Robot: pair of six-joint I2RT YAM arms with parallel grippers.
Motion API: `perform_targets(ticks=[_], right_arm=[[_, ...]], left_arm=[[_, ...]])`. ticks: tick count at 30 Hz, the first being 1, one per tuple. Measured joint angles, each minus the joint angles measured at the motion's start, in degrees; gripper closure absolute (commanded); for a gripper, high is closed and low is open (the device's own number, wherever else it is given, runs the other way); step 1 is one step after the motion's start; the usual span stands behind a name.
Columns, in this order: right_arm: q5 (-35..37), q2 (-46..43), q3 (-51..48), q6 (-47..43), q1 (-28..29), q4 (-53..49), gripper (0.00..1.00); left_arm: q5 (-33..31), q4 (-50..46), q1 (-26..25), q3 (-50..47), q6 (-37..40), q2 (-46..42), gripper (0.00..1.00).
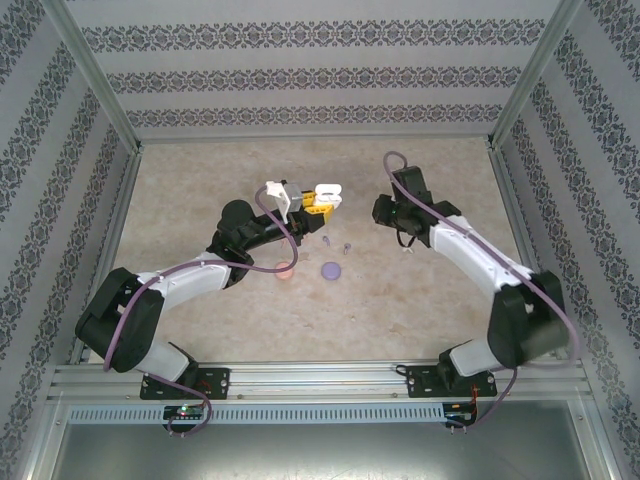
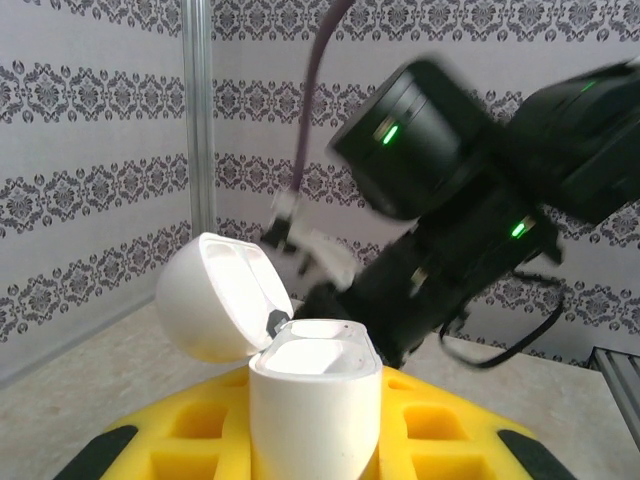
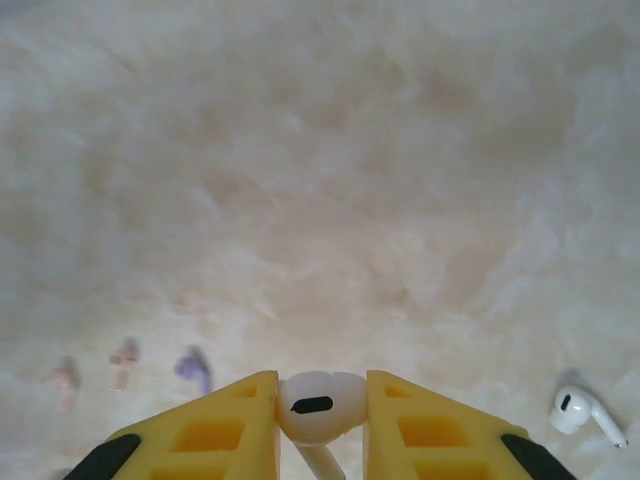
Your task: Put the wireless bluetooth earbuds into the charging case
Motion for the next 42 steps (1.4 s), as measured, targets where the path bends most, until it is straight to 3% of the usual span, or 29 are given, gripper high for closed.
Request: perform_targets(ticks=[9,16,25,42], right_arm=[[-0.1,-17.9,-0.7,-0.8,3.7,6.4,0.75],[0.5,-26.1,-4.2,-0.6,8.6,15.6,0.75],[0.2,-27.2,-8.4,-0.6,14.9,30.6,0.76],[-3.0,-21.2,-9.4,6.9,14.9,43.9,0.79]], left_arm=[[-5.4,-2.5,-2.5,0.7,7.0,-3.0,1.0],[-11.3,-2.3,-5.6,2.6,11.7,-2.8,1.0],[-16.6,0.6,-8.2,6.0,14.7,2.1,1.0],[-21.1,7.0,-8.6,9.7,11.5,7.7,1.0]])
